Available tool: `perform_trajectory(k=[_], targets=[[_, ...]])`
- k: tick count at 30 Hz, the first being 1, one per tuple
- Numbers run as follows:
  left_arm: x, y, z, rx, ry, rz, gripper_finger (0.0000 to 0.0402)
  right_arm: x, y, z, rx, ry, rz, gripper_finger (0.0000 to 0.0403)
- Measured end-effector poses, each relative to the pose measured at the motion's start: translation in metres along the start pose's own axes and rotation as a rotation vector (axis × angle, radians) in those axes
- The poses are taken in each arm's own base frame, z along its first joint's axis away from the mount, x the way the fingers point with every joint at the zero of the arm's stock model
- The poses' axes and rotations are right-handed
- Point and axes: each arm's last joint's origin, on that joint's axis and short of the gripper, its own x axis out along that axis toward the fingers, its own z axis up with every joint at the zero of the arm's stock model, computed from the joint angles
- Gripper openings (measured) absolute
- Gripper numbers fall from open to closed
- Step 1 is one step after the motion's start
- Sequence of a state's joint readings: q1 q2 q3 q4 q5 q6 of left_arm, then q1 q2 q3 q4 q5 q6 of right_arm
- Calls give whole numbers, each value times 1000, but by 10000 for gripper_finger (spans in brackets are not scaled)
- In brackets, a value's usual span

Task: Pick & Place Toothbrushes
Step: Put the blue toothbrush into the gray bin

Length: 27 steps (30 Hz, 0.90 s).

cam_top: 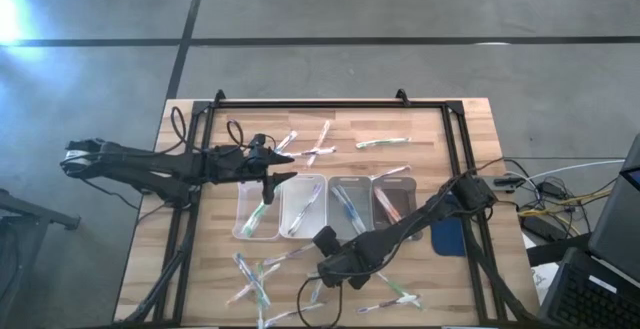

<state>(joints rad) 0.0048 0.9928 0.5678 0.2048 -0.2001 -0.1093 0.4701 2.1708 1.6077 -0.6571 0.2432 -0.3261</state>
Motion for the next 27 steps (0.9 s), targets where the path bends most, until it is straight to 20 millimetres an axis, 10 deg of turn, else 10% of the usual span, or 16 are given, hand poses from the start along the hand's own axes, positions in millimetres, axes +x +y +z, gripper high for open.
perform_trajectory(k=[27], targets=[[0, 0, 0, 1, 5, 0, 191, 11, 4, -5, -12, -9, 18, 43]])
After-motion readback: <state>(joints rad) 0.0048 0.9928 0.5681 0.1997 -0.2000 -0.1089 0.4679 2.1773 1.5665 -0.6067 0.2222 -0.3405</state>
